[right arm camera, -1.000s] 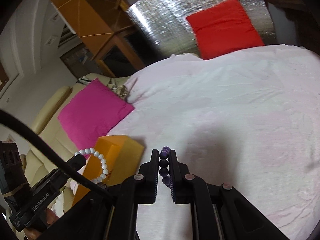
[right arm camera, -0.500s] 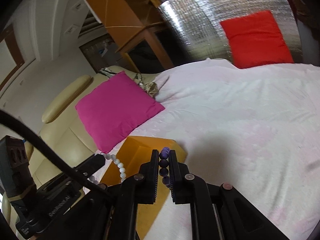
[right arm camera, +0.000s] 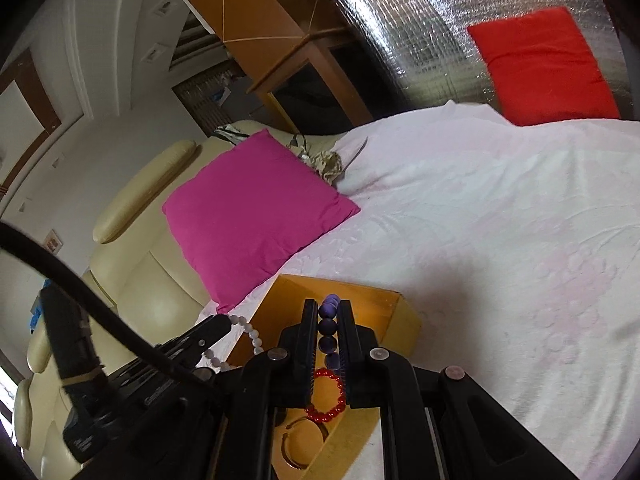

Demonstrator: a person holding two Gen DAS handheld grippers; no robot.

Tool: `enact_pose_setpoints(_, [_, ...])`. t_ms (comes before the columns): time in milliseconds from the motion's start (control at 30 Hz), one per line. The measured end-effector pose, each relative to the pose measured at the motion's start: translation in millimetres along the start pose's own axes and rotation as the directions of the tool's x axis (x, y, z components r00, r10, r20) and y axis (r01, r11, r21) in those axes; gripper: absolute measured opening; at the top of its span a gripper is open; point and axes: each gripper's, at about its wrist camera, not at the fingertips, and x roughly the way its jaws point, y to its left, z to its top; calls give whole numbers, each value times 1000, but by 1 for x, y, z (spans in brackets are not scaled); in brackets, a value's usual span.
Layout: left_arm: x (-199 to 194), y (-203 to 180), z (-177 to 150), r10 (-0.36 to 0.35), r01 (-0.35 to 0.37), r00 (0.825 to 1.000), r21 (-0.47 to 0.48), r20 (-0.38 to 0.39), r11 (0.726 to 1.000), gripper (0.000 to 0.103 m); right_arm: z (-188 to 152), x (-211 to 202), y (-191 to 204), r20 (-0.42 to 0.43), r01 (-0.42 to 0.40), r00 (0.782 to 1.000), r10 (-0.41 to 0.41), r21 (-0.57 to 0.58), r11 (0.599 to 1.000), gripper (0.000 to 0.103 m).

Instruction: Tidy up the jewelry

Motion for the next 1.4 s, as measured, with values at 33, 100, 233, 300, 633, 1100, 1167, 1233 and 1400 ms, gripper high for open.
enact_pose_setpoints(33, [5, 3, 0, 6, -6, 1000, -4, -10, 1000, 10, 0, 4, 1, -3, -3, 1000, 3, 1, 1000, 11])
enact_pose_setpoints(100, [16, 8, -1, 13, -13, 999, -2, -37, 1000, 10, -1, 12, 2, -11, -16, 1000, 16, 12, 1000, 11])
enact_pose_setpoints(233, [40, 8, -6, 35, -34, 994, 17, -101, 999, 10, -6, 35, 11, -45, -22, 999, 22, -6, 1000, 11])
enact_pose_setpoints(300, [53, 7, -8, 43, -41, 990, 17, -132, 999, 10, -11, 48, 13, -69, -5, 998, 4, -23, 1000, 11])
enact_pose_setpoints(633, [77, 7, -16, 90, -83, 975, 40, -201, 996, 13, -19, 74, -2, -102, 63, 993, -62, 9, 998, 14])
enact_pose_setpoints(1100, [6, 4, -5, 197, -195, 980, 58, -21, 979, 71, -18, 33, 1, -57, 127, 990, -129, -37, 991, 27])
enact_pose_setpoints(1167, [-21, 3, -6, 206, -207, 978, 50, 30, 977, 77, -22, 13, 13, -61, 129, 989, -134, -75, 989, 32])
enact_pose_setpoints(1233, [-50, 1, -11, 223, -228, 972, 65, 77, 972, 81, -27, -9, 23, -43, 137, 989, -141, -97, 986, 51])
enact_pose_setpoints(1400, [-133, 7, -33, 269, -291, 945, 99, 188, 952, 91, -47, -73, 58, -6, 139, 990, -142, -154, 978, 63])
